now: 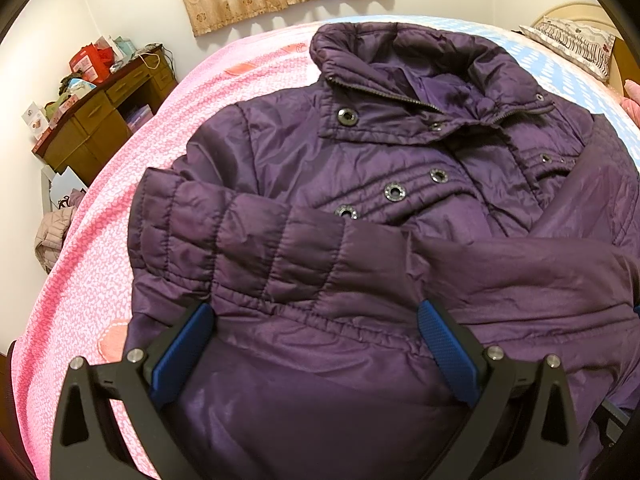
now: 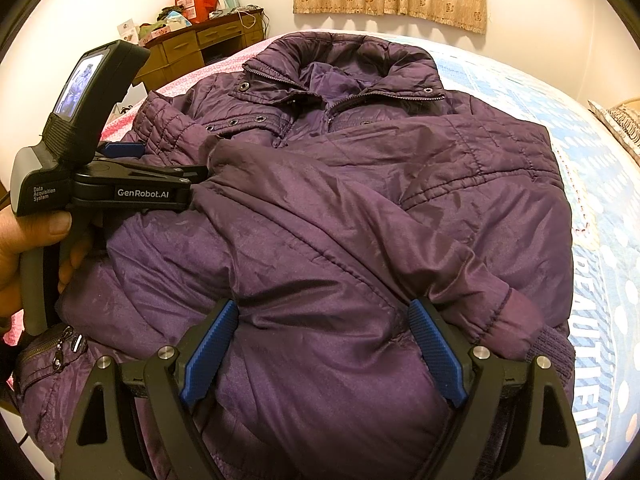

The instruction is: Fold large clothes

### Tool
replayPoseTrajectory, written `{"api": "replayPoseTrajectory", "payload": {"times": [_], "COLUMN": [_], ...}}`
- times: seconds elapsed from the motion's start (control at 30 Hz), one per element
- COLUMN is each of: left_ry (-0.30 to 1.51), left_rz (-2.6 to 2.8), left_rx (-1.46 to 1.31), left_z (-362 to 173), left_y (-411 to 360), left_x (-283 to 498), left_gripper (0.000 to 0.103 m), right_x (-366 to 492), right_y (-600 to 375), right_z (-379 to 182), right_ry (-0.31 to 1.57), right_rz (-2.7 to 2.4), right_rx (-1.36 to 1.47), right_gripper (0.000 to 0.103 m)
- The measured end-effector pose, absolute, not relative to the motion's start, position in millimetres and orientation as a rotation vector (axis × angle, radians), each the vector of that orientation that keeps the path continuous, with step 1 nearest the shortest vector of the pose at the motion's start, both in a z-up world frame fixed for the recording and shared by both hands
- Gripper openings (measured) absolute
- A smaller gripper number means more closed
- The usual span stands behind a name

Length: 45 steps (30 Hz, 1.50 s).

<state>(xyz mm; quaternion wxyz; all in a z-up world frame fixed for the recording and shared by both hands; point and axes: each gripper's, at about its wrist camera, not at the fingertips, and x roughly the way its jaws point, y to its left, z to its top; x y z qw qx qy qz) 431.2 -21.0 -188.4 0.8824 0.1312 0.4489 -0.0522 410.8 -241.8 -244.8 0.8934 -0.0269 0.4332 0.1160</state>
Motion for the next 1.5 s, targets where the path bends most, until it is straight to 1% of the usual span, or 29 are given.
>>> {"api": "replayPoseTrajectory", "payload": {"times": [0.4, 0.5, 0.6, 0.73, 0.83, 0.9, 1.03, 1.17, 1.27, 1.5], "left_ry": [0.929, 0.920, 0.882, 0.793, 0.778, 0.781, 0.801, 0.840, 0.844, 0.833], "left_rz": [-0.110, -0.118, -0.141, -0.202, -0.228, -0.215, -0.176, -0.167, -0.167, -0.169], "left_rx": [0.267, 0.273, 0.269, 0.225, 0.193, 0.229, 0.253, 0.205, 0.211, 0.238], "left_z": [-185.1, -176.1, -152.3, -101.9, -85.1, -86.9, -104.0, -116.4, -118.2, -121.3], "left_y": [-19.2, -15.3, -10.3, -3.0, -3.9, -13.0, -22.2, -25.1, -30.7, -42.3], "left_x": [429.7, 423.7, 411.5, 413.9, 437.2, 462.3, 513.2, 556.3, 575.2, 611.2], "left_gripper": [0.103, 0.103, 0.103, 0.103, 0.103, 0.103, 0.103, 0.103, 0.103, 0.103], "right_x": [410.2, 408.4, 406.3, 415.7, 449.3, 482.7, 551.7, 609.2, 649.6, 706.0], "right_y": [-241.8, -248.1, -258.0, -282.5, -299.6, -307.4, -325.2, -331.2, -337.8, -333.9], "right_z": [-242.6, -231.5, -211.8, -170.6, -150.2, -145.8, -154.5, -167.3, -172.5, -167.3], "right_ry": [0.898, 0.922, 0.941, 0.878, 0.849, 0.839, 0.870, 0.888, 0.904, 0.881], "right_rz": [0.252, 0.323, 0.405, 0.480, 0.489, 0.428, 0.347, 0.297, 0.287, 0.302], "right_rx": [-0.058, -0.059, -0.051, 0.022, 0.069, 0.066, 0.113, 0.096, 0.124, 0.106], "right_gripper": [0.088, 0.088, 0.088, 0.088, 0.088, 0.088, 0.088, 0.088, 0.088, 0.088]}}
